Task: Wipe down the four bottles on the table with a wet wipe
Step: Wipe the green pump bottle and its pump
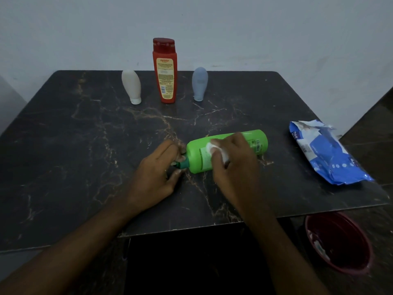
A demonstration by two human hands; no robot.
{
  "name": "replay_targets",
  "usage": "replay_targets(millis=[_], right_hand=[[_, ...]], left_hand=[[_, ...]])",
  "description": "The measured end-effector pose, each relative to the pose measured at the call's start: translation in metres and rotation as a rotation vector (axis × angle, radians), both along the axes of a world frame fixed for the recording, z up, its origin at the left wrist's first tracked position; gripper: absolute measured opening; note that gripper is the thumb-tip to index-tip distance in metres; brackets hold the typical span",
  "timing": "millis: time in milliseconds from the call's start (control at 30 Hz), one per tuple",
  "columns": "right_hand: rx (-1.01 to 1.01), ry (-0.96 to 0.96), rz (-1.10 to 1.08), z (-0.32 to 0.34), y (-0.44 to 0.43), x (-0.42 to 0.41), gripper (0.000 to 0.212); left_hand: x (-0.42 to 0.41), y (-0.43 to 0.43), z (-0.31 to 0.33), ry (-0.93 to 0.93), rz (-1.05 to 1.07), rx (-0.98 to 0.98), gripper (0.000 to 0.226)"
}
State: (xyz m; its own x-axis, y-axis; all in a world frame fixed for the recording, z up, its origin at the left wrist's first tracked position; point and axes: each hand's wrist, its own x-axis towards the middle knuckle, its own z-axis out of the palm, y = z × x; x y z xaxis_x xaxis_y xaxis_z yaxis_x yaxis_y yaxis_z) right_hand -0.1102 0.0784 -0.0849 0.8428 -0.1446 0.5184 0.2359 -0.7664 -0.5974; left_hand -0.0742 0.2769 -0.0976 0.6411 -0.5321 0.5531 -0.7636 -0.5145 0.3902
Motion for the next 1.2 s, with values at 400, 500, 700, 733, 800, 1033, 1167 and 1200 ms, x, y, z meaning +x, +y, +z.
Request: replay_targets(millis=[400, 500, 700, 733, 800, 1033, 1167, 1200], right_hand=[[-0.087, -0.045, 0.211, -0.014, 0.02, -0.018, 0.018], [-0.05, -0.024, 0.091, -0.01, 0.012, -0.008, 0.017], [0.035, -0.046, -0.045, -0.007, -0.017, 0.003, 0.015], [0.02, -0.047, -0.042, -0.007, -0.018, 0.002, 0.014], [0.014, -0.061, -0.024, -0.006, -0.015, -0.001, 0.013], [0.012, -0.018, 0.077, -0.012, 0.022, -0.006, 0.018], [0.012, -0.046, 0.094, -0.013, 0.036, -0.002, 0.016], [0.015, -0.051, 0.085, -0.013, 0.037, 0.0, 0.015]], left_hand=[[0.002, 0.002, -0.004, 0.023, 0.008, 0.046, 0.034], [0.001, 0.003, -0.003, 0.015, 0.009, 0.039, 0.032], [0.003, -0.001, 0.0, 0.011, -0.008, -0.046, 0.036], [0.004, -0.002, 0.0, 0.023, -0.016, -0.068, 0.033], [0.005, -0.002, 0.002, 0.06, -0.033, -0.131, 0.026], [0.012, 0.002, -0.002, 0.306, 0.073, -0.329, 0.021], [0.014, 0.002, -0.001, 0.448, 0.138, -0.356, 0.035], [0.015, 0.002, -0.001, 0.466, 0.135, -0.364, 0.035]])
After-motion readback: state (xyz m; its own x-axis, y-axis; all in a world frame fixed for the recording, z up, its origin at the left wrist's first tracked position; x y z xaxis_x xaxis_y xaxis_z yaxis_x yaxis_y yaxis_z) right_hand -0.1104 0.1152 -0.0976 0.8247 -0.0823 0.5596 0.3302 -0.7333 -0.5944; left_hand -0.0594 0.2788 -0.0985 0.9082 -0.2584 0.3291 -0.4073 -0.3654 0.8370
